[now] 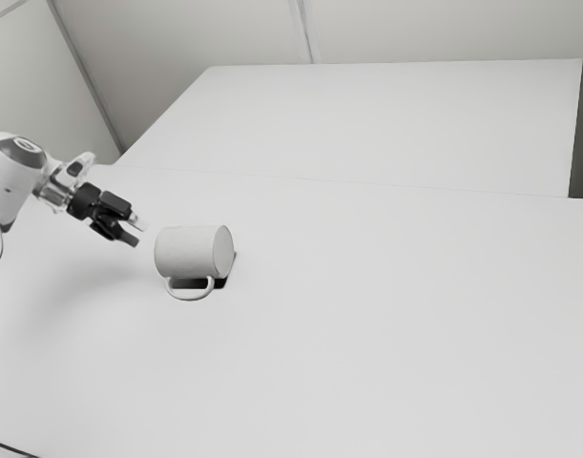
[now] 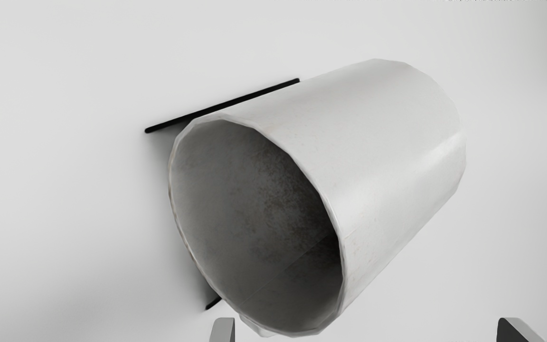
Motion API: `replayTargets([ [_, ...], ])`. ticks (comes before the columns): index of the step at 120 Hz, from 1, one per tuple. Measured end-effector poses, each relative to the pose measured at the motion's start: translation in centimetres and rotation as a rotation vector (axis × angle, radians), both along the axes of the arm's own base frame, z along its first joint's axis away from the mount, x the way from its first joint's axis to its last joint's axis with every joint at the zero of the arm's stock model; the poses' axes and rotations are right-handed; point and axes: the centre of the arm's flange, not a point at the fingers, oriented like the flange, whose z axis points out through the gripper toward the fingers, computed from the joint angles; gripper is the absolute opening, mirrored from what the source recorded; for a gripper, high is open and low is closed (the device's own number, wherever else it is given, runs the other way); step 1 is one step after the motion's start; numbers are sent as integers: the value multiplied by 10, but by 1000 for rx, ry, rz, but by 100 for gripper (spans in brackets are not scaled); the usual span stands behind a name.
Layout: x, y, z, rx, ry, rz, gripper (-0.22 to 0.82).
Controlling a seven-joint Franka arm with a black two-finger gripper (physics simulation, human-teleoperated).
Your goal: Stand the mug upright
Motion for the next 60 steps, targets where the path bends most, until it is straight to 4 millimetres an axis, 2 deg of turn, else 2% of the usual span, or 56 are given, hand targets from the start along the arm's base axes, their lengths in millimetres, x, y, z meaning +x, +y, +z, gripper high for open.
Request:
replayTargets([
  [40,5,-33,-28,-198,-20,-62,60],
  [60,2,-42,-38,-271,-4,-83,52],
])
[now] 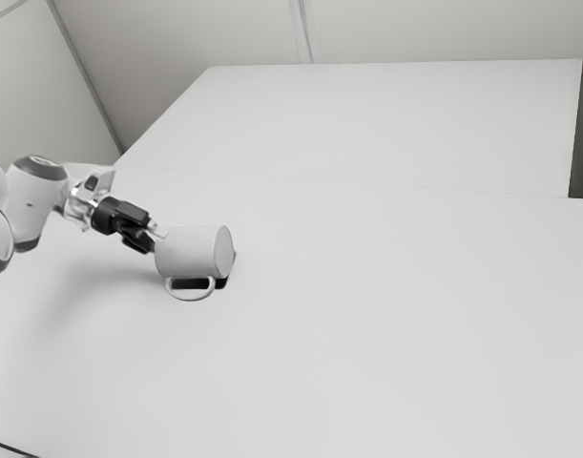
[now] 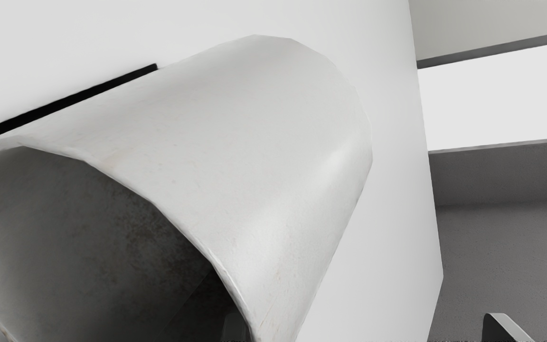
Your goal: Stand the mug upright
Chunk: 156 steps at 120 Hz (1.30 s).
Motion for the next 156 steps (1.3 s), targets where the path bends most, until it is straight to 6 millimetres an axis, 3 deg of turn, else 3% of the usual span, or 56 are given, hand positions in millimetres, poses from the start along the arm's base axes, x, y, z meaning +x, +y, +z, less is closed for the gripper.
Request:
replayTargets([
  [15,2,-4,-4,-52,-9,1,41],
  [34,5,-9,-2,-89,-22,5,15],
  [58,8,-17,0,-112,-30,-2,-6],
  [77,9,-18,1,-118,-34,-1,-13],
  [111,10,-16,11,-103,-47,-2,-17],
  [128,12,-23,44,-19,-55,-43,-17],
  [156,22,-83,110,350,-38,-231,-18],
])
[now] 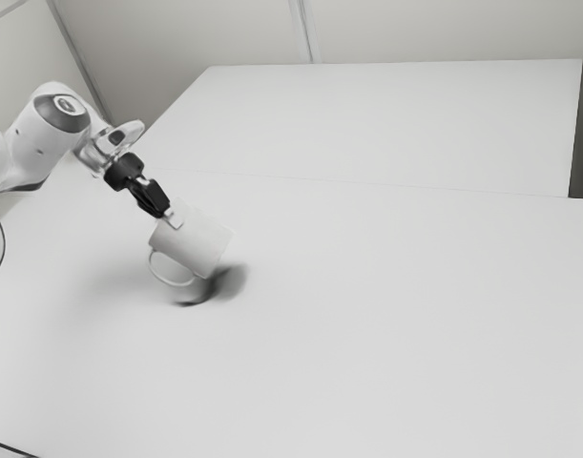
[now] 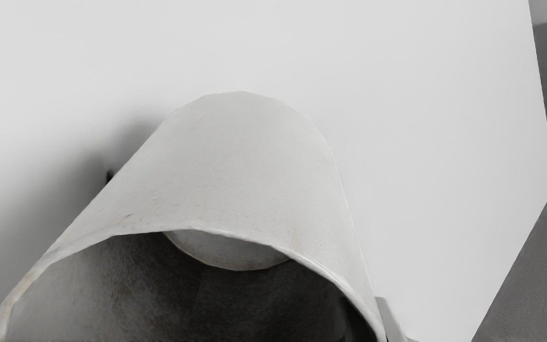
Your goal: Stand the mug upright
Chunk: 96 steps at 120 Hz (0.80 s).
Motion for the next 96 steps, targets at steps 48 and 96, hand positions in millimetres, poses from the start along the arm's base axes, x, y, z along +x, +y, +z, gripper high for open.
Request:
replayTargets([
  [48,-15,-85,26,498,-149,-151,-18],
  [96,-51,-156,27,642,-218,-280,-18],
])
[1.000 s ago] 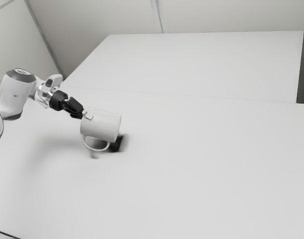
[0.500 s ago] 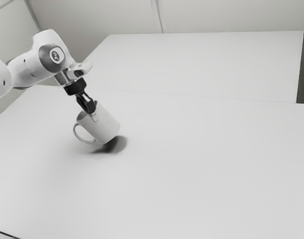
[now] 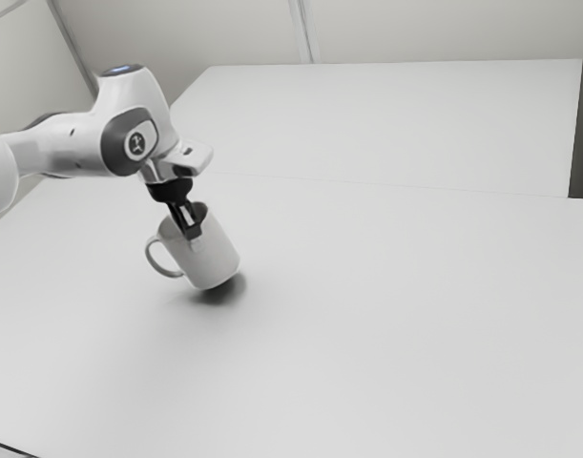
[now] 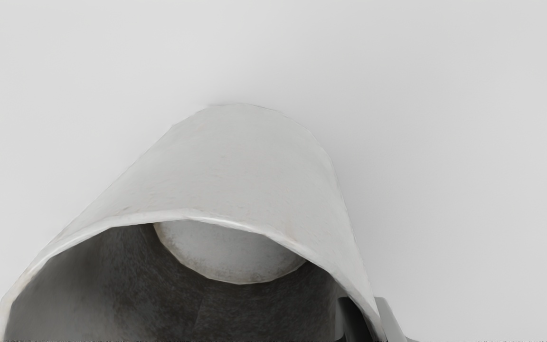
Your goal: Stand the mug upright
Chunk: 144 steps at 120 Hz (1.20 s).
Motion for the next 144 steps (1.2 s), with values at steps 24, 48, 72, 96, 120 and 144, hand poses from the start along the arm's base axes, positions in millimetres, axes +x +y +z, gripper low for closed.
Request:
replayTargets([
  [24,-16,17,-15,12,25,53,-18],
  [48,-25,22,-26,28,43,74,-18],
  [72,-26,13,-31,33,49,69,6],
  [96,-27,14,-28,35,42,85,39],
  [120,-25,12,16,38,-30,164,52],
  [144,0,11,122,20,-152,305,57],
])
